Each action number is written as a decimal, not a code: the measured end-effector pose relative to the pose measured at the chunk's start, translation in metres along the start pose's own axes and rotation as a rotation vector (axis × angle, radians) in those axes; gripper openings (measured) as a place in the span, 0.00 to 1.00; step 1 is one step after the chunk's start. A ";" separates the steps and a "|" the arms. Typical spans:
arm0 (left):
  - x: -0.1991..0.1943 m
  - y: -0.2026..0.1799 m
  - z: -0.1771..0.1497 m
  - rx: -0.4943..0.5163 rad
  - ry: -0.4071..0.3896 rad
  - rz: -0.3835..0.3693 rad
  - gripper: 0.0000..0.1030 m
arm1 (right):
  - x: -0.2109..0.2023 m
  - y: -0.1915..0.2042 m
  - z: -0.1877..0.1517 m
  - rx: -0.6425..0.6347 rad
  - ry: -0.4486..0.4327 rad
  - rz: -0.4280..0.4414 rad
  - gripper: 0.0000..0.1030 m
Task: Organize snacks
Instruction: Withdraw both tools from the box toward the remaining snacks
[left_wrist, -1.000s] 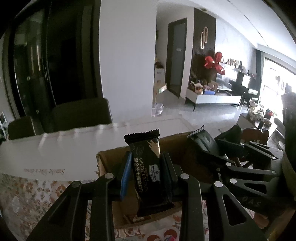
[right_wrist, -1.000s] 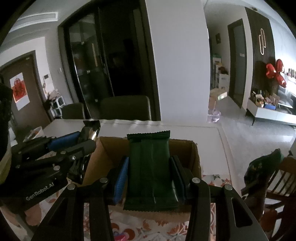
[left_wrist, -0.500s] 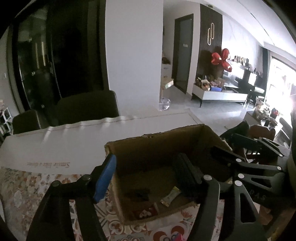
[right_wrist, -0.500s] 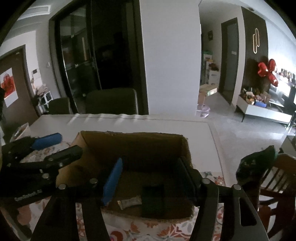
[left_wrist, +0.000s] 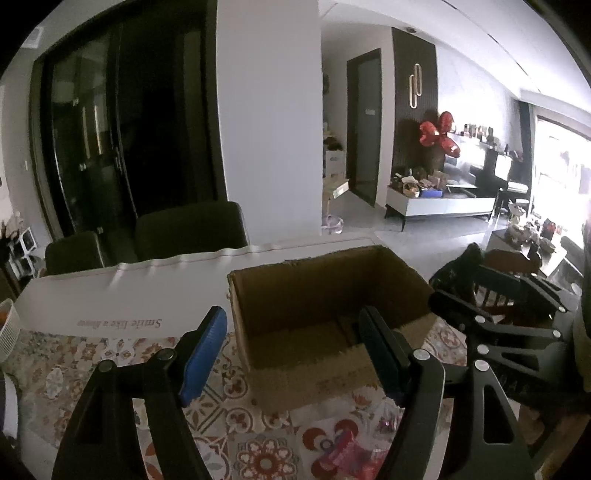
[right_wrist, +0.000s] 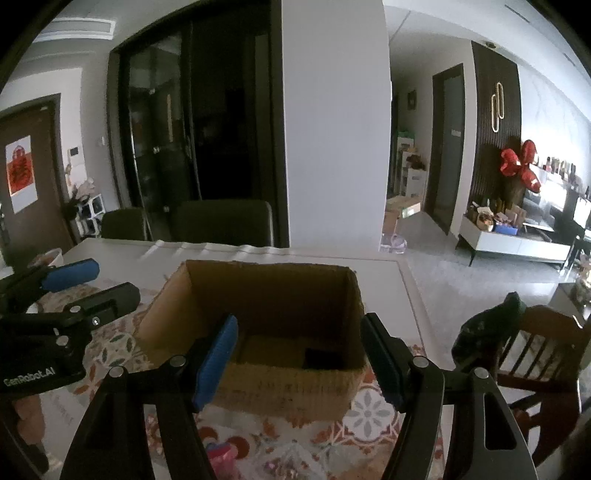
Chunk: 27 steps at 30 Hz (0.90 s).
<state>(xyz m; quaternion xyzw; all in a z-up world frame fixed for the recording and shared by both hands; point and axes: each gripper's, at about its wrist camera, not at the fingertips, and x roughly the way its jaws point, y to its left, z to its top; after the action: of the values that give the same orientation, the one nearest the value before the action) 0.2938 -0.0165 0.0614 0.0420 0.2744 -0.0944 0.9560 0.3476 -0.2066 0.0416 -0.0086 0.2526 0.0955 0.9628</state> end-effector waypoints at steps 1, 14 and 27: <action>-0.006 -0.002 -0.005 0.006 -0.005 0.004 0.72 | -0.004 0.000 -0.002 0.002 -0.004 -0.002 0.67; -0.040 -0.016 -0.058 0.061 -0.013 0.003 0.72 | -0.055 0.005 -0.052 0.034 -0.035 -0.049 0.67; -0.047 -0.014 -0.123 0.137 0.060 -0.007 0.71 | -0.059 0.027 -0.120 0.020 0.070 0.000 0.67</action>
<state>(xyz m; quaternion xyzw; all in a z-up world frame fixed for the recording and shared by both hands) 0.1886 -0.0071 -0.0180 0.1090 0.2958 -0.1151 0.9420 0.2340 -0.1982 -0.0339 -0.0021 0.2870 0.0923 0.9535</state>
